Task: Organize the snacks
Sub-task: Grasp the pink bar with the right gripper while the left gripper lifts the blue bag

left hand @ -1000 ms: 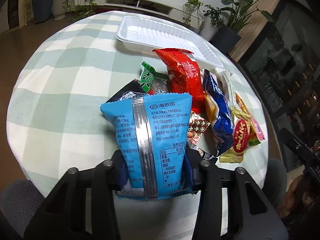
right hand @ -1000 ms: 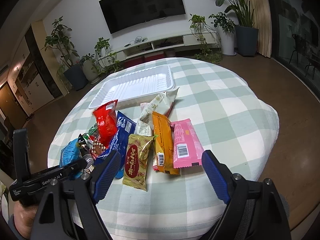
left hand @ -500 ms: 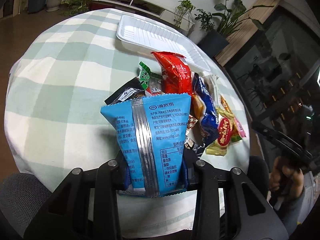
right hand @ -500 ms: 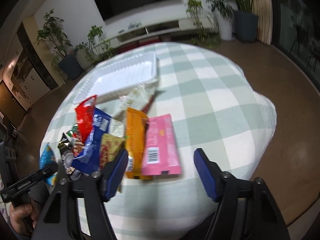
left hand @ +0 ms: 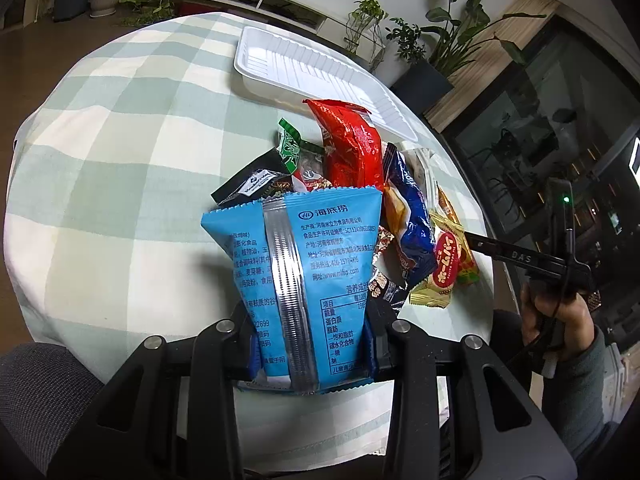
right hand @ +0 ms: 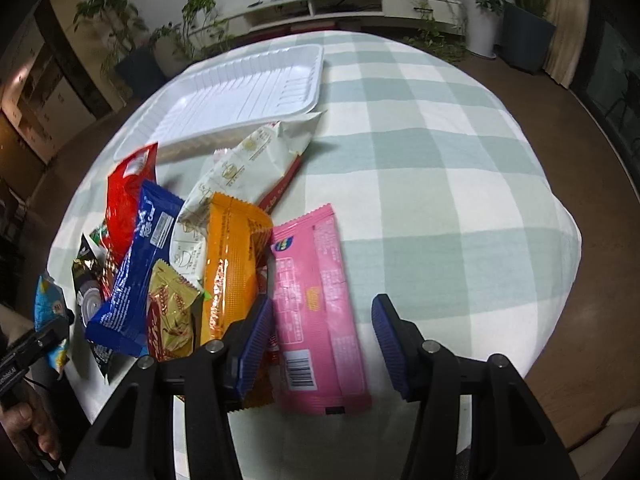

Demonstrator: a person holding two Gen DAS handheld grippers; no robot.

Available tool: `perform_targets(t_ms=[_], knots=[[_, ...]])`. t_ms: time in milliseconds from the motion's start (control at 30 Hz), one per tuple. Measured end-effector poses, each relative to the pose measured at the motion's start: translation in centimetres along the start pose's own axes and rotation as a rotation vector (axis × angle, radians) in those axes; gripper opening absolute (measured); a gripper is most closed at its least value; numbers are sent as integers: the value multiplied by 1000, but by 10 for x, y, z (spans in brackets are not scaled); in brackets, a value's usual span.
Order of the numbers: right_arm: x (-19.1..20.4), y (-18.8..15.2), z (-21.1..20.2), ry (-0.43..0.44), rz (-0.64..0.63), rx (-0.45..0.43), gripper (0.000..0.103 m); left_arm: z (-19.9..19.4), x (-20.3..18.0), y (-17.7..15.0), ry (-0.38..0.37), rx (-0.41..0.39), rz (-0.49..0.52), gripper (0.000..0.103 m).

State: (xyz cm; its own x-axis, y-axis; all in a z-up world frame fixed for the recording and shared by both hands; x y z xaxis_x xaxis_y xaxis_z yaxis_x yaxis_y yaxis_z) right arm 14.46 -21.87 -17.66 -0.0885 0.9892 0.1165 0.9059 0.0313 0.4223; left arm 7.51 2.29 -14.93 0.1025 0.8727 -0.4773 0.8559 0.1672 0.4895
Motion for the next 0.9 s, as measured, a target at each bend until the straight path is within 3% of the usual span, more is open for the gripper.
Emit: perform_targets(t_ms=[167,367,600,900], knots=[[0,-2,13,-19,-35,23,47,3,0,-3,6,11,4,34],[0,-2,13,-30,-68,24,45,4,-1,-5,4,17,7,34],[1,-4,10,-7,-65,14,31,5,-3,-6,2,21,9,34],[-15,-2,-22,43,44,-82,24,1,-5,-3,-14,17,7,34]])
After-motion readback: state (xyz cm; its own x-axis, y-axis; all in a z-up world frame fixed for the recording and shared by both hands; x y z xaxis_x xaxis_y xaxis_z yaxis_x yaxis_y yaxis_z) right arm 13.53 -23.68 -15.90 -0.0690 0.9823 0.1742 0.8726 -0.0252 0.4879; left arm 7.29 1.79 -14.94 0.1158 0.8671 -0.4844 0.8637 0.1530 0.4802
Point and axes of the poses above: each gripper's, at about its wrist camera, not at the fingertips, and z roughly the way its jaws point, x to its left, y to its top, the point moved 9 cm from there along z, roughly the way its jaws point, and after that the axes turned 1 degree about -z, right-handed, at the moved point
